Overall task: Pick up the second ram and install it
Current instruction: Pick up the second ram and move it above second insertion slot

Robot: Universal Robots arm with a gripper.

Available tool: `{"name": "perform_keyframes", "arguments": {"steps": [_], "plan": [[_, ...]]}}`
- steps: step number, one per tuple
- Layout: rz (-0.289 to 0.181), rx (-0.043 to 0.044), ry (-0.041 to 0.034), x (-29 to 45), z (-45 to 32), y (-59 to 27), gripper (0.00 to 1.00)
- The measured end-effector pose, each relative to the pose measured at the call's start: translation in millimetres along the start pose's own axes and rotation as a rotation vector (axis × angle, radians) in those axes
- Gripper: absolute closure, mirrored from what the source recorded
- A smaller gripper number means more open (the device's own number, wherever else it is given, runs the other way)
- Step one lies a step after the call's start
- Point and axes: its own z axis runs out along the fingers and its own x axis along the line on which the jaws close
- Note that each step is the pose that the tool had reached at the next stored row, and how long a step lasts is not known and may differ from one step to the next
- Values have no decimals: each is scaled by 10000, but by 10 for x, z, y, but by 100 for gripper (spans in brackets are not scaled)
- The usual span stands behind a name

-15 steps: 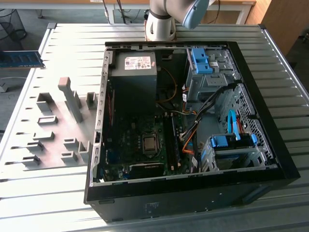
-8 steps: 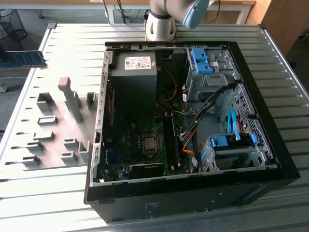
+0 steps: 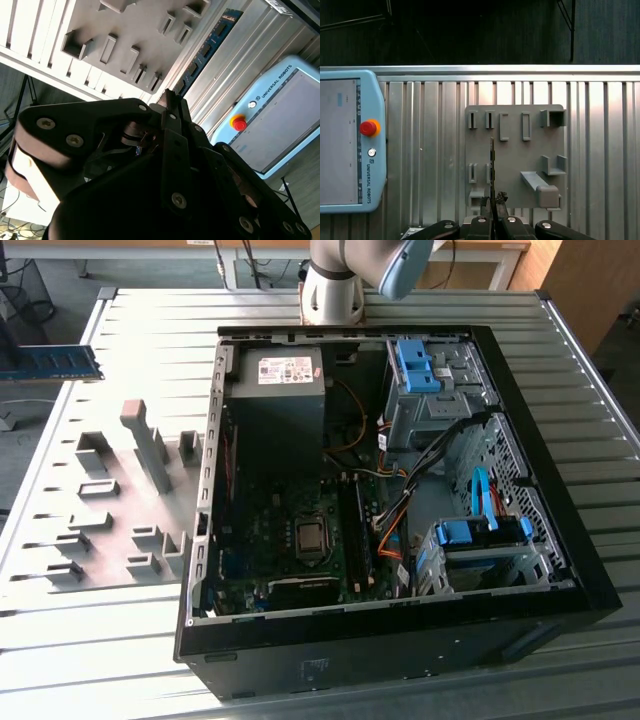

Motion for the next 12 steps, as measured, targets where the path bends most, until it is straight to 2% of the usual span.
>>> {"name": "perform_keyframes", "arguments": {"steps": [12], "plan": [[0,0,1,-1,-3,-140,86]]}}
